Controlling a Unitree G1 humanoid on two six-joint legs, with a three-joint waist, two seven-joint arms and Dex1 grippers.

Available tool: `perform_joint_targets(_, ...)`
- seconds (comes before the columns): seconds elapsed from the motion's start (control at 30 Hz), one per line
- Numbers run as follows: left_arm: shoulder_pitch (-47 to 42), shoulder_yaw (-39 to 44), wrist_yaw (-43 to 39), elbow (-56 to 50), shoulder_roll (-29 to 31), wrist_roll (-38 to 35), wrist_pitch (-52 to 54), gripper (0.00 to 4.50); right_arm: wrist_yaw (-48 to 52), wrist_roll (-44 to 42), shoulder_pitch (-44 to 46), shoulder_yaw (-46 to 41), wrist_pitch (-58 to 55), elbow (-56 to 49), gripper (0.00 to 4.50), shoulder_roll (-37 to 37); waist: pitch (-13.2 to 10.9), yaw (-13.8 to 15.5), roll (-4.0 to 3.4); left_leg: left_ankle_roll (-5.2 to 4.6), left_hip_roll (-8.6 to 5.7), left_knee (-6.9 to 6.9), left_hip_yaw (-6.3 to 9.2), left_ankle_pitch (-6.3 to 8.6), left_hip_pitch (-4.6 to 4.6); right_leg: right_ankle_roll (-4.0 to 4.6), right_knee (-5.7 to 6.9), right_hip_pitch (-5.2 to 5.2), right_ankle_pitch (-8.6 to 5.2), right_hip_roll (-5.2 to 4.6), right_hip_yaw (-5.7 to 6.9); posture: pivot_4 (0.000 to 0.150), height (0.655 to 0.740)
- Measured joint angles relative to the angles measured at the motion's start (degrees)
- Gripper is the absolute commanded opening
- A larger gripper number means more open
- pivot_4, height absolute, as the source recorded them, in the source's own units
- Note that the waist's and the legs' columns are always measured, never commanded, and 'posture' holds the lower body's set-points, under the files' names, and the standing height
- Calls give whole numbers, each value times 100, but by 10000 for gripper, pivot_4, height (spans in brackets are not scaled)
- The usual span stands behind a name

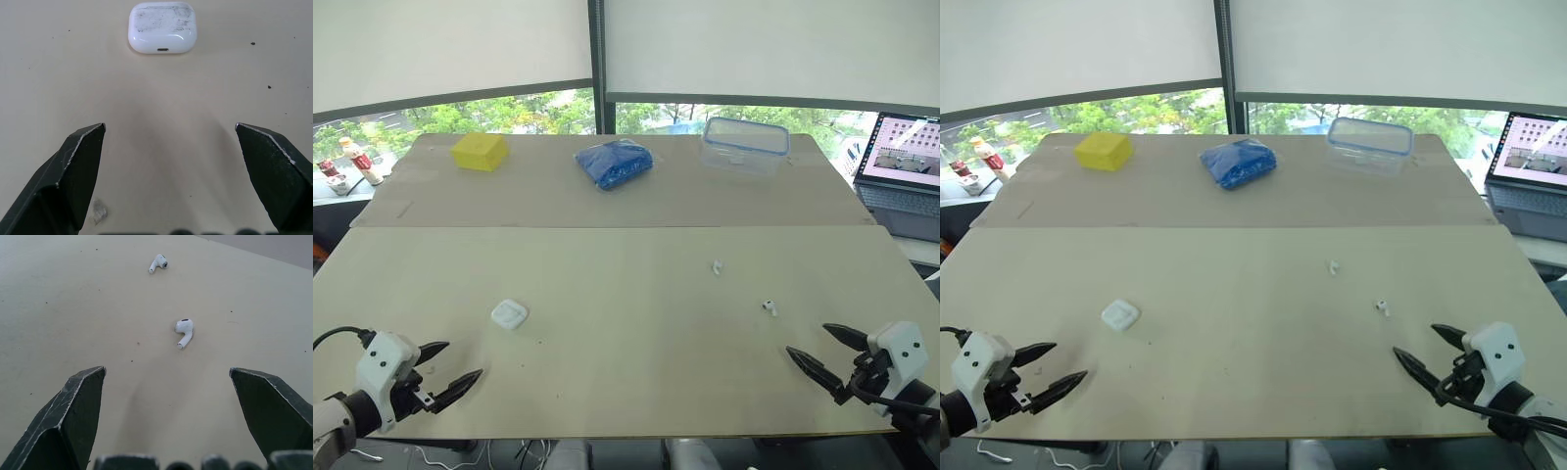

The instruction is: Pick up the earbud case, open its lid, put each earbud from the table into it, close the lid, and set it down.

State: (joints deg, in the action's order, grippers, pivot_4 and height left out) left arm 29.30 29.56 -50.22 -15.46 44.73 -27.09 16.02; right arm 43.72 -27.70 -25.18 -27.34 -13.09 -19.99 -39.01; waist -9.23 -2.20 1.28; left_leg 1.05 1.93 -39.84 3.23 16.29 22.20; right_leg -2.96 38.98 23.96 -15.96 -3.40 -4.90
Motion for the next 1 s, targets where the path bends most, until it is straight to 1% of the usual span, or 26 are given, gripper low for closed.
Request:
perform_joint_targets(0.37,-296,-27,36,24,-147,61,-102,45000,-11,63,45,1,0,3,44725,16,0,11,0,0,0,0,0,0,-1,1,1,-1,0,0,1,1500,6859)
perform_joint_targets(0.5,-428,-27,5,70,-147,292,-380,45000,3,63,123,1,0,13,44725,18,0,6,0,0,0,0,0,0,-2,1,1,-3,0,0,0,1500,6859)
perform_joint_targets(0.6,-598,5,-125,183,-191,134,-399,45000,36,63,146,5,0,24,44725,18,0,9,0,0,0,0,0,0,-1,0,1,-2,0,0,0,1500,6859)
perform_joint_targets(0.7,-705,138,-347,369,-190,-225,-247,45000,105,60,144,11,-21,24,44725,18,0,-2,0,0,0,0,0,0,-2,1,1,-2,0,0,1,1500,6859)
perform_joint_targets(1.0,-714,171,-659,498,-169,-276,-55,45000,127,112,160,39,-168,24,44725,18,0,11,0,0,0,0,0,0,-3,1,1,-2,1,0,1,1500,6859)
